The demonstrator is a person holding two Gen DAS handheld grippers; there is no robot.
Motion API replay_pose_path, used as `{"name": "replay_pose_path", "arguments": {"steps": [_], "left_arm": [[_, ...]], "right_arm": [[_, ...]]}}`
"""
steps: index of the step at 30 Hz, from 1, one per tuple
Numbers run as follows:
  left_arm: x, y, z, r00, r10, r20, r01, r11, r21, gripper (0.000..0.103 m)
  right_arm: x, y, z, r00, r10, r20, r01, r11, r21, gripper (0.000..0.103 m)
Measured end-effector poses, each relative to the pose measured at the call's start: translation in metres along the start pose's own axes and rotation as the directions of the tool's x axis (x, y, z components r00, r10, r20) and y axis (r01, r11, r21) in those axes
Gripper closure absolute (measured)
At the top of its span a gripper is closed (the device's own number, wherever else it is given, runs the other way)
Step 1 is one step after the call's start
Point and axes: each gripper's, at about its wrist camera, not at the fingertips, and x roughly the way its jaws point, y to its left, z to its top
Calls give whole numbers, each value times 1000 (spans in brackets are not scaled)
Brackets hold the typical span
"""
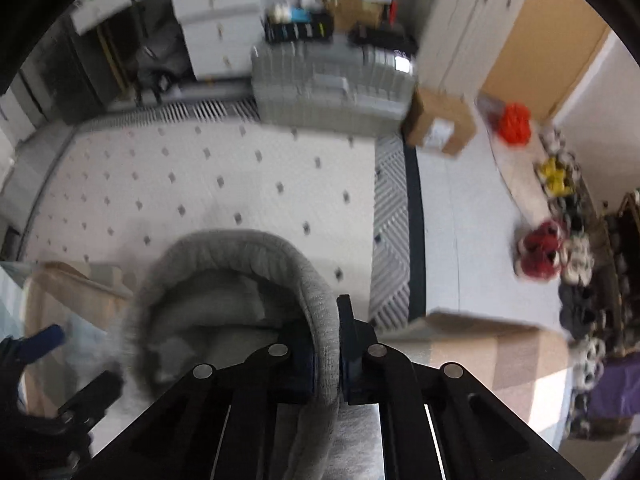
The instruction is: Fold large clothes
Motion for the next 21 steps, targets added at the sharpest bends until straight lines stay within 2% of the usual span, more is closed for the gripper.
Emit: {"name": "replay_pose_path", "arguments": {"steps": [2,3,5,8,10,11,14,18,21], "left_arm": [[-14,4,-3,999,-26,28,26,999,-25,7],[-17,6,-4,998,-39,40,40,998,-38,7],[-31,8,-8,996,-71,55,74,995,-67,7],[-65,3,-20,986,-117,117,126,989,-74,7],[-86,-2,-29,974,-164,155,177,982,-70,7],[-97,-6,-35,969,-179,168,192,980,-60,7],[-126,-25,-54,964,-193,184,201,979,-23,7],[-135,-37,-63,960,-197,198,204,979,-18,7],[-126,-42,-64,956,-221,192,225,974,4,7]], "right_arm": [[-31,0,-3,995,4,99,-1,1000,-27,95],[-55,0,-8,986,16,168,-8,999,-47,95],[-83,2,-16,972,14,235,3,997,-72,95],[-135,10,-36,941,1,339,46,991,-129,95],[-158,13,-44,925,-17,379,74,988,-135,95],[-173,11,-50,919,-8,393,60,991,-120,95],[-203,13,-61,903,10,430,40,993,-108,95],[-235,28,-77,882,36,470,41,988,-152,95],[-244,35,-85,869,35,493,53,985,-163,95]]}}
